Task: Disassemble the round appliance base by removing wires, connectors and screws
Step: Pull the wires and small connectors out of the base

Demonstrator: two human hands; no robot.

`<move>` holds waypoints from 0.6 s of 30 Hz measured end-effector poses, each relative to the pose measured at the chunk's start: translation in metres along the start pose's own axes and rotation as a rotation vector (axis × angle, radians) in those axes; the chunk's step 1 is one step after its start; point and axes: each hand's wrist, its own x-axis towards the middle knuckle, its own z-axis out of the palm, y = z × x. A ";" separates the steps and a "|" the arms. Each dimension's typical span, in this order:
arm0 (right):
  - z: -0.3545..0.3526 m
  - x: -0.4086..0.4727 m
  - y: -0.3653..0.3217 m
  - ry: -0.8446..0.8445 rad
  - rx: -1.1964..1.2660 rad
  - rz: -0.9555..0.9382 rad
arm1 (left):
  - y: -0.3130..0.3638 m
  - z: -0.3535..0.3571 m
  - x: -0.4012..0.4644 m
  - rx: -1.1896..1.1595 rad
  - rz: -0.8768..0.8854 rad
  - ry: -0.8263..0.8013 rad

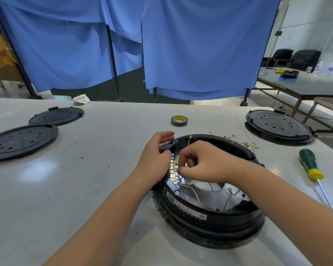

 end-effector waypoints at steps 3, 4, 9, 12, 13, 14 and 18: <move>-0.004 0.000 -0.002 0.015 0.015 -0.022 | 0.000 0.000 0.000 0.000 0.000 0.001; -0.006 -0.001 -0.003 0.011 0.021 -0.030 | 0.000 0.000 0.000 -0.003 0.000 0.001; -0.004 -0.011 -0.008 -0.167 -0.055 -0.025 | 0.000 0.000 0.000 -0.010 -0.002 -0.003; 0.003 -0.015 -0.007 -0.107 -0.133 -0.035 | -0.001 -0.001 0.000 -0.014 -0.004 -0.008; 0.005 -0.016 -0.008 -0.069 -0.145 -0.039 | -0.001 0.000 -0.001 -0.017 -0.005 -0.008; 0.006 -0.018 -0.008 -0.043 -0.144 -0.040 | -0.001 0.000 0.000 -0.022 -0.006 -0.007; 0.009 -0.022 -0.007 0.002 -0.113 -0.048 | -0.004 0.000 0.001 -0.022 -0.001 -0.011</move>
